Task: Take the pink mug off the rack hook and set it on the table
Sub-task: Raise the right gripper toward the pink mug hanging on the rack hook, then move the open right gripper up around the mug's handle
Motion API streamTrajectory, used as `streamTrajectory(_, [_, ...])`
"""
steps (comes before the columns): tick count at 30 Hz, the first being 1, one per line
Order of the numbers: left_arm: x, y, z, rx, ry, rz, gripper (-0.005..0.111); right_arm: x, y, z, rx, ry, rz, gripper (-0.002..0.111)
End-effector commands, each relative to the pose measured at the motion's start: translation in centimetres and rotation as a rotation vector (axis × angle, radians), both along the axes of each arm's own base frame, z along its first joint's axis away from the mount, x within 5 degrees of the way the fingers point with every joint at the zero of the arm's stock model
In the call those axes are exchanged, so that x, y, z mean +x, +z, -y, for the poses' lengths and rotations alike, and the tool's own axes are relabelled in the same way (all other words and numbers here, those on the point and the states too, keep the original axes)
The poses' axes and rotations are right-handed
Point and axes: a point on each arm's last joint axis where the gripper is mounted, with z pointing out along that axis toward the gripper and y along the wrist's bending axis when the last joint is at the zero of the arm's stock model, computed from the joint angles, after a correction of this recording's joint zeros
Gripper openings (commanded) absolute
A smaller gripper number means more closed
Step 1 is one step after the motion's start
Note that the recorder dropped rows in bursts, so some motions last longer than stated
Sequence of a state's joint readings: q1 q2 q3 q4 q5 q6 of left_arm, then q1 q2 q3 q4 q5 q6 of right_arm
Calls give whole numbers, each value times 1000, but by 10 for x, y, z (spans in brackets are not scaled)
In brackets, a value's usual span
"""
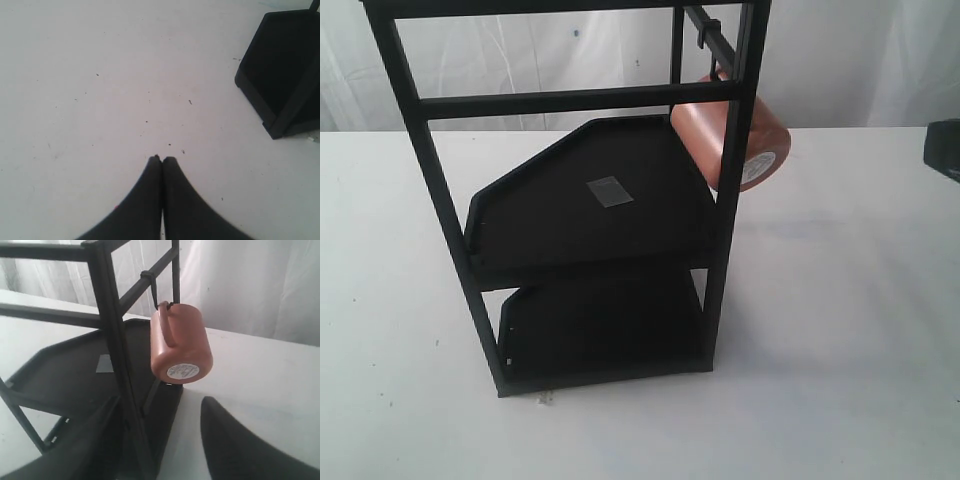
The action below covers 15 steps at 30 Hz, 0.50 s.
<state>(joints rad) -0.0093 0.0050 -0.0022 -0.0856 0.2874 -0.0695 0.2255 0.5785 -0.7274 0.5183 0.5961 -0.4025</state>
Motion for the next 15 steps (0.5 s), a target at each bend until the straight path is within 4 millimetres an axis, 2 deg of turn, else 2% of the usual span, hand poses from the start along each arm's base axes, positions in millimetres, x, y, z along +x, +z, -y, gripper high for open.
streamTrajectory(1, [0, 0, 0, -10, -2, 5, 0, 1, 4, 1, 168, -61, -70, 46])
streamTrajectory(6, [0, 0, 0, -10, -2, 5, 0, 1, 5, 1, 289, -103, -127, 46])
streamTrajectory(11, [0, 0, 0, -10, -2, 5, 0, 2, 6, 1, 281, -97, -113, 46])
streamTrajectory(15, [0, 0, 0, -10, -2, 5, 0, 10, 5, 1, 180, -92, -50, 46])
